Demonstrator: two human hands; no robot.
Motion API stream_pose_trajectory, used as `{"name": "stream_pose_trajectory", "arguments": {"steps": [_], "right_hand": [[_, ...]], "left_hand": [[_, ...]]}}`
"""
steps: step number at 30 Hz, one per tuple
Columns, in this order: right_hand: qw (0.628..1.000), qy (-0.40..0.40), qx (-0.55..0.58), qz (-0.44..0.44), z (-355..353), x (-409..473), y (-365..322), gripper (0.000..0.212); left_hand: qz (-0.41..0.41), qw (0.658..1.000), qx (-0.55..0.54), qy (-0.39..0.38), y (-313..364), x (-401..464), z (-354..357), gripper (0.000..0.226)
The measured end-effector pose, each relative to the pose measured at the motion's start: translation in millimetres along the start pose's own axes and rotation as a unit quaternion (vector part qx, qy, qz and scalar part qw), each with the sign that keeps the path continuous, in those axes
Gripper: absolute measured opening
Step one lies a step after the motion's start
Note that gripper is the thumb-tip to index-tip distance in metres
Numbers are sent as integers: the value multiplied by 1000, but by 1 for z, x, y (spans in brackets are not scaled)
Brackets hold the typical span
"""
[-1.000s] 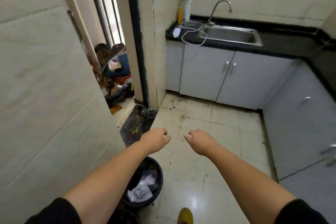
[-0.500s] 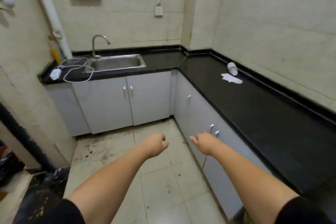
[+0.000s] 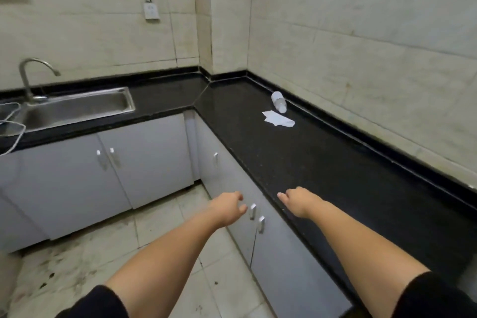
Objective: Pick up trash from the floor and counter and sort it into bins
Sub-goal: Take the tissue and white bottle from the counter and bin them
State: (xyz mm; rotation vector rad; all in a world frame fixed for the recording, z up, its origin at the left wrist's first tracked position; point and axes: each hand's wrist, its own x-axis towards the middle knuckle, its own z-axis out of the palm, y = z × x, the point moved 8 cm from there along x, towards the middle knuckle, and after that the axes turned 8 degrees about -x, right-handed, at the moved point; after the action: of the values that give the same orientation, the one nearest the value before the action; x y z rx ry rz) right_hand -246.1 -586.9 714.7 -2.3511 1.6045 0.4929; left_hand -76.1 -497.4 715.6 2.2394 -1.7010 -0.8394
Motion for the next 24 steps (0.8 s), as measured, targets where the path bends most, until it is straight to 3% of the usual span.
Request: {"name": "stream_pose_trajectory", "arguments": {"steps": [5, 13, 20, 24], "right_hand": [[1000, 2, 4, -5, -25, 80, -14, 55], [994, 37, 71, 80, -95, 208, 12, 52], [978, 67, 127, 149, -131, 322, 69, 48], [972, 98, 149, 152, -166, 411, 96, 45]], "left_hand": [[16, 1000, 18, -16, -12, 100, -30, 46], [93, 994, 40, -38, 18, 274, -104, 44], [134, 984, 55, -102, 65, 393, -81, 51], [107, 987, 35, -113, 86, 470, -75, 56]]}}
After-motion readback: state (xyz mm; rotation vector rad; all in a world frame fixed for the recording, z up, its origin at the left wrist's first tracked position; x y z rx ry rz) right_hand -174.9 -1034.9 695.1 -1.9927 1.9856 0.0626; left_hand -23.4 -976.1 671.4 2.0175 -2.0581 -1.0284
